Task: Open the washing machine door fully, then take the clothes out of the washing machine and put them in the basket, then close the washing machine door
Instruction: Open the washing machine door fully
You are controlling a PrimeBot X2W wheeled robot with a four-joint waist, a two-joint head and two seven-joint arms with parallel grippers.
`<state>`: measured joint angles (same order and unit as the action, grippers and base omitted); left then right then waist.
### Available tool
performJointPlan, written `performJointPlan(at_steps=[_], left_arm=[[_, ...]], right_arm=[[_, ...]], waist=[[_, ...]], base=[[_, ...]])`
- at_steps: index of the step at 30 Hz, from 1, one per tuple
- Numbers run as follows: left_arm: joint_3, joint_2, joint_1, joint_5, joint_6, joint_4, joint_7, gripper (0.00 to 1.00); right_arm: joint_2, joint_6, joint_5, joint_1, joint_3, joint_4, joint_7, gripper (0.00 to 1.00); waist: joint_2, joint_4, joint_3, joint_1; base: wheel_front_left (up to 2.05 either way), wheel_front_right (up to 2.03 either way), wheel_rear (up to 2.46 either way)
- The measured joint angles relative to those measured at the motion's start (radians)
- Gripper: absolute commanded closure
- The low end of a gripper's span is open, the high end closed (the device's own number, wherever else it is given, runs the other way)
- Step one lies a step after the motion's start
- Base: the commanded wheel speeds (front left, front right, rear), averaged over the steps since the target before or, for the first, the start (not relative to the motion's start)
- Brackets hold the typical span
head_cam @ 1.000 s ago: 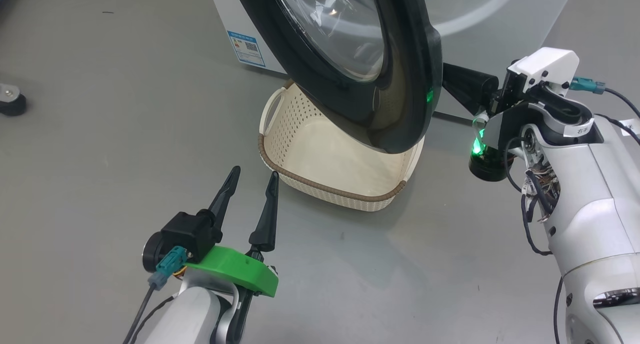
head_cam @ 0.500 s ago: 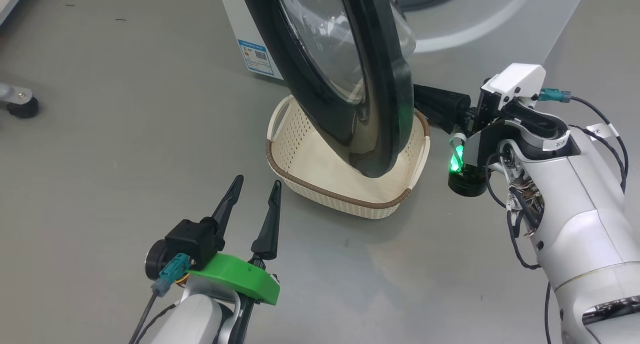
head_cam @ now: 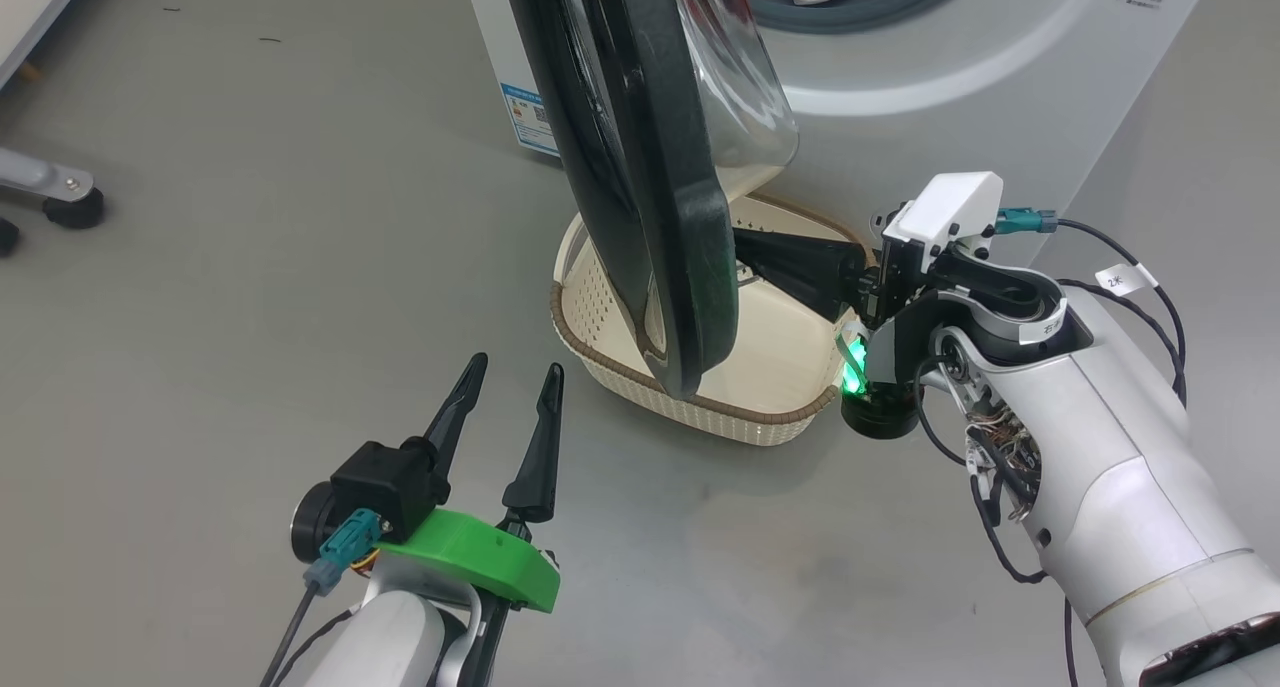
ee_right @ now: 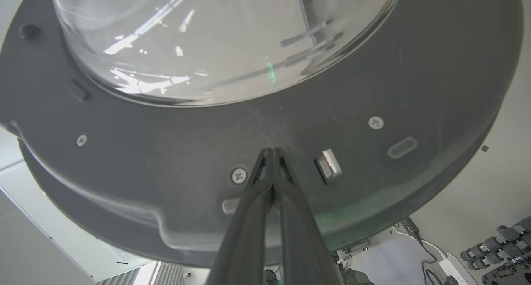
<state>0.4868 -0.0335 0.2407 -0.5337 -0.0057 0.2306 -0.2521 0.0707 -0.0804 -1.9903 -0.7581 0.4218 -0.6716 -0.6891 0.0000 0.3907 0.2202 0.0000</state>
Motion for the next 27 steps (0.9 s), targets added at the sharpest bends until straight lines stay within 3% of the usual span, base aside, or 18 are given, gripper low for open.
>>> performJointPlan(at_steps=[14, 23, 27], left_arm=[[-0.023, 0.0, -0.014, 0.002, 0.0, -0.003, 0.0, 0.0], [-0.072, 0.0, -0.017, 0.016, 0.001, -0.001, 0.0, 0.0], [-0.104, -0.001, -0.027, 0.026, 0.001, 0.005, 0.0, 0.0]], right_arm=[[-0.001, 0.005, -0.049, 0.009, 0.084, 0.05, 0.07, 1.0], [0.007, 0.092, 0.095, 0.009, 0.117, 0.041, 0.137, 1.0], [0.073, 0.161, 0.179, 0.026, 0.13, 0.05, 0.198, 1.0]], waist=[[0.0, -0.003, -0.005, 0.0], [0.0, -0.037, -0.04, 0.0], [0.0, -0.067, -0.067, 0.0]], base=[[0.0, 0.0, 0.0], [0.0, 0.0, 0.0], [0.0, 0.0, 0.0]])
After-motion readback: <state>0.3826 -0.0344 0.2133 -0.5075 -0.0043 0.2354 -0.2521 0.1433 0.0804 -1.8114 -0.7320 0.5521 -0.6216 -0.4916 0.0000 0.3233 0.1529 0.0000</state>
